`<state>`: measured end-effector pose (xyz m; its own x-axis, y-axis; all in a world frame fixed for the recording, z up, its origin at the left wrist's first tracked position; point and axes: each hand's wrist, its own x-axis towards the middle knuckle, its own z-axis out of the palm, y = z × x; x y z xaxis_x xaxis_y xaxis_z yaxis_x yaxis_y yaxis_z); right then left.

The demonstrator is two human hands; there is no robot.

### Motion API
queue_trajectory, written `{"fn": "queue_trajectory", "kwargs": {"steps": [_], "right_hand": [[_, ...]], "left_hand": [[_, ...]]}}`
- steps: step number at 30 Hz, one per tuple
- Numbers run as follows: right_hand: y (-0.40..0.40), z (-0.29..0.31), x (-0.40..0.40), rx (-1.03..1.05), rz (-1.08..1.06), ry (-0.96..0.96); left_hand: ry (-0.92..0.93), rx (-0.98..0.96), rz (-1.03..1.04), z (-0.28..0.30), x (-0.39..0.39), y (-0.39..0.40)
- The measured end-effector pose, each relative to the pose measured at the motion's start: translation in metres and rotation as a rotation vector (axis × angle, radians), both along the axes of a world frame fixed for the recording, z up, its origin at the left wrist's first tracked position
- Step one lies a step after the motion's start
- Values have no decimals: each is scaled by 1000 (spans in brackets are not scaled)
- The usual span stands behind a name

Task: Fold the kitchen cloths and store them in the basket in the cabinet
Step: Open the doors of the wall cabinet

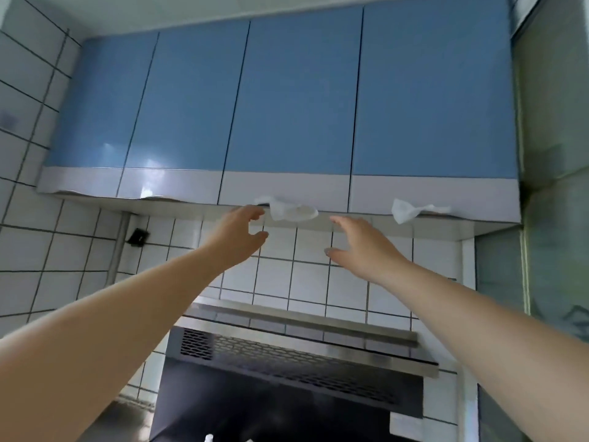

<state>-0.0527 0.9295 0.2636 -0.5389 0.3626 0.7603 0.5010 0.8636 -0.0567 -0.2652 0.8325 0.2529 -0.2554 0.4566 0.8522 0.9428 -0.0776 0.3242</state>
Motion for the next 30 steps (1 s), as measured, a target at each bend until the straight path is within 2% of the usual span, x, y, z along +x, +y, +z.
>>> {"fn": "queue_trajectory", "kwargs": {"steps": [4,10,16,20,26,30], "right_hand": [[44,24,-13,156,-26,-86],[97,39,-50,239,-97,-174],[137,49,-91,437,-218,-203],[159,52,-107,493,-288,-142],[172,51,-110,607,-292,-104],[166,52,-110,604,-272,-60]], "left_hand": [[88,-27,102,26,0,47],[230,-106,255,43,-19,100],[598,-120,496,50,-53,161],[725,-133,573,48,-70,198],[695,-80,568,51,-72,217],[680,-89,577,70,-60,211]]}}
